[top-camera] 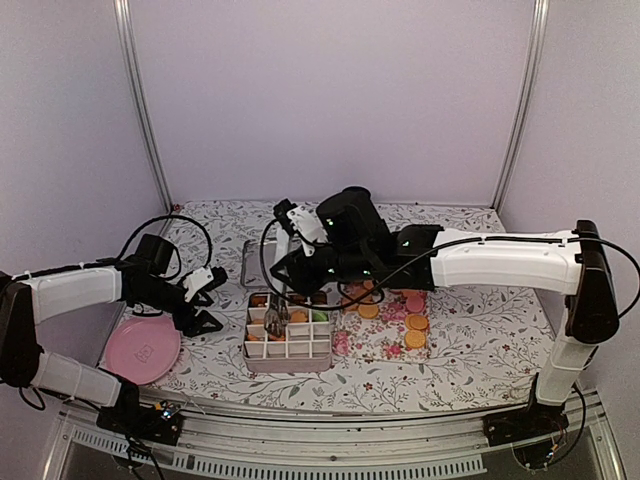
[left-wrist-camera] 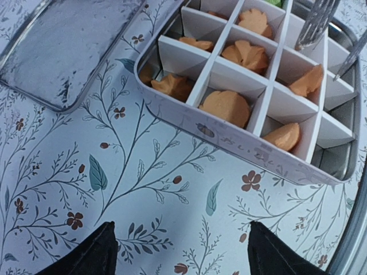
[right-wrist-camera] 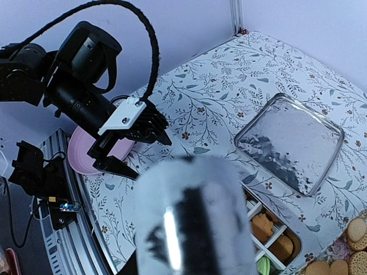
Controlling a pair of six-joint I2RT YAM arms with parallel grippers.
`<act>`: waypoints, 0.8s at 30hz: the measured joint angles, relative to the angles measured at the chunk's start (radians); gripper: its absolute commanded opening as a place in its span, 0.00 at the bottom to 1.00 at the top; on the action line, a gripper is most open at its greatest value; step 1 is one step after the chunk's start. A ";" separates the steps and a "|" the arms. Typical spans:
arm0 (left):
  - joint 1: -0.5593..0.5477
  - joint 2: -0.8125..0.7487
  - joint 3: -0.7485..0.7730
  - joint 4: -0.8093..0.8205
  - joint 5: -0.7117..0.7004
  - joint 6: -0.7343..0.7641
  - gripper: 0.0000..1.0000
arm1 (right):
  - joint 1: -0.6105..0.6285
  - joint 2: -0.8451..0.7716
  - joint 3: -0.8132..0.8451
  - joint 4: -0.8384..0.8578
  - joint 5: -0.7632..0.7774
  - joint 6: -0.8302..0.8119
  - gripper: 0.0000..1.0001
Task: Pack the cookies
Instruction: Place the fake cookies in the empty pocket of the box, then pick up the fake cookies from the plate.
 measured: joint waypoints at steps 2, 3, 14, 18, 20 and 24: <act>0.000 0.000 0.000 0.000 0.002 0.000 0.79 | -0.011 -0.011 -0.002 -0.008 0.002 -0.003 0.32; 0.000 0.000 0.000 0.000 0.002 0.000 0.79 | -0.021 -0.022 -0.005 -0.013 0.003 -0.003 0.32; 0.000 0.000 0.000 0.000 0.003 0.000 0.79 | -0.048 -0.066 0.014 -0.004 -0.027 -0.014 0.28; 0.000 0.000 0.000 -0.001 0.003 0.000 0.79 | -0.016 -0.001 0.026 -0.016 -0.042 -0.014 0.28; 0.000 0.000 0.000 -0.001 0.003 0.000 0.79 | -0.008 0.011 0.026 -0.040 -0.040 -0.015 0.29; 0.000 0.000 0.000 -0.001 0.002 0.000 0.79 | -0.037 0.001 0.026 -0.056 -0.024 -0.025 0.30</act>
